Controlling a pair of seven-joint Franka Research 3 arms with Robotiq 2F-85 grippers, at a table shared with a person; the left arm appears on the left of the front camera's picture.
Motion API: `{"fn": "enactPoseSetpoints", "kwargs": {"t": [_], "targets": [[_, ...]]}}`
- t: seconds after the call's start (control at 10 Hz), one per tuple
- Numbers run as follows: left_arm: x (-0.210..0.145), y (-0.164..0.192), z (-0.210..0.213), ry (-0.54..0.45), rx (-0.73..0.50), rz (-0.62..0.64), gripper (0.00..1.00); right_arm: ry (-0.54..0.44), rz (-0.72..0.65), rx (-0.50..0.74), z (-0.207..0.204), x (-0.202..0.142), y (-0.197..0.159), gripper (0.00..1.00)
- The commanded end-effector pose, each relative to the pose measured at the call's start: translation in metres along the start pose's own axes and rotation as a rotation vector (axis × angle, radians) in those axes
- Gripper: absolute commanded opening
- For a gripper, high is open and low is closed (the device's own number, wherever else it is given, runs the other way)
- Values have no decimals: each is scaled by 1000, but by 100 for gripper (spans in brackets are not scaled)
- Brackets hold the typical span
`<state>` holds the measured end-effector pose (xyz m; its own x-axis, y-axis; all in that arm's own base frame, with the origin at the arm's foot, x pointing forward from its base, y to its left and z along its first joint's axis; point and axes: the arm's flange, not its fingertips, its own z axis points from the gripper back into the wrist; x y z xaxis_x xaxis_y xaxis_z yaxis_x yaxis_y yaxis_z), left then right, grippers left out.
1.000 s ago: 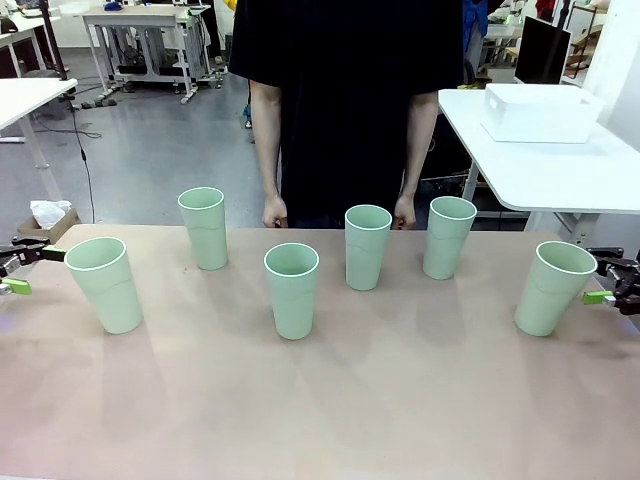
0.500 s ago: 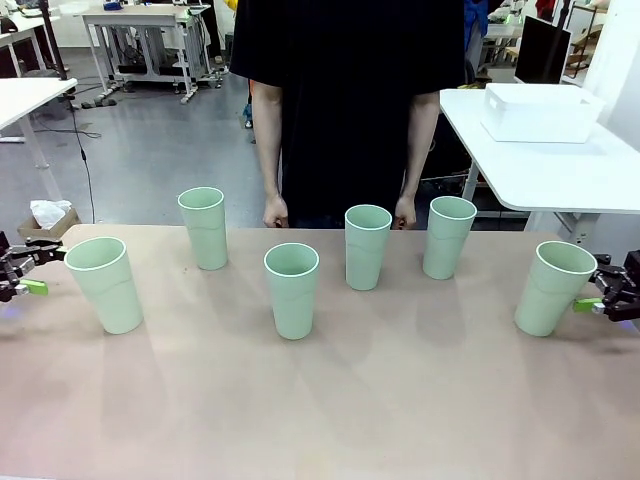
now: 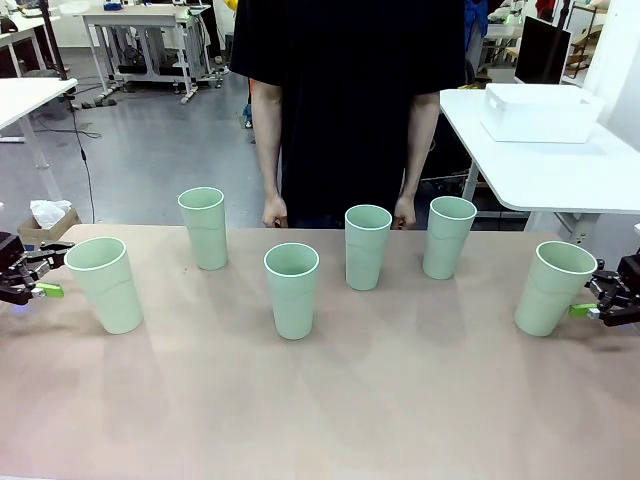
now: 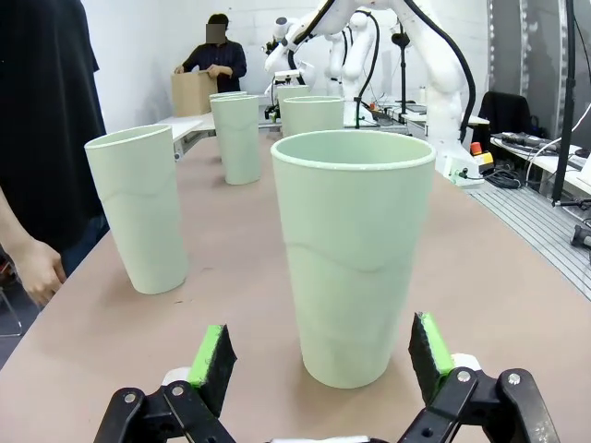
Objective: Stack the cups and store them in the basket.
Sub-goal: Pick up two Reusable plastic cups , one in each hand.
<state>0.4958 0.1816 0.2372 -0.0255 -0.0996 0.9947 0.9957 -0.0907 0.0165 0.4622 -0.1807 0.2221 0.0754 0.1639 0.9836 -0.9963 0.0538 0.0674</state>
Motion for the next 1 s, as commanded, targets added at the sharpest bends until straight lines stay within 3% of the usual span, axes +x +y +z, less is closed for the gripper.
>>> {"fn": "enactPoseSetpoints", "kwargs": {"t": [0.0, 0.9], "targets": [[-14, -7, -4, -4, -23, -54, 100, 0, 40, 36, 0, -1, 0, 100], [-23, -4, -29, -30, -101, -58, 100, -19, 26, 76, -4, -4, 3, 100]]}}
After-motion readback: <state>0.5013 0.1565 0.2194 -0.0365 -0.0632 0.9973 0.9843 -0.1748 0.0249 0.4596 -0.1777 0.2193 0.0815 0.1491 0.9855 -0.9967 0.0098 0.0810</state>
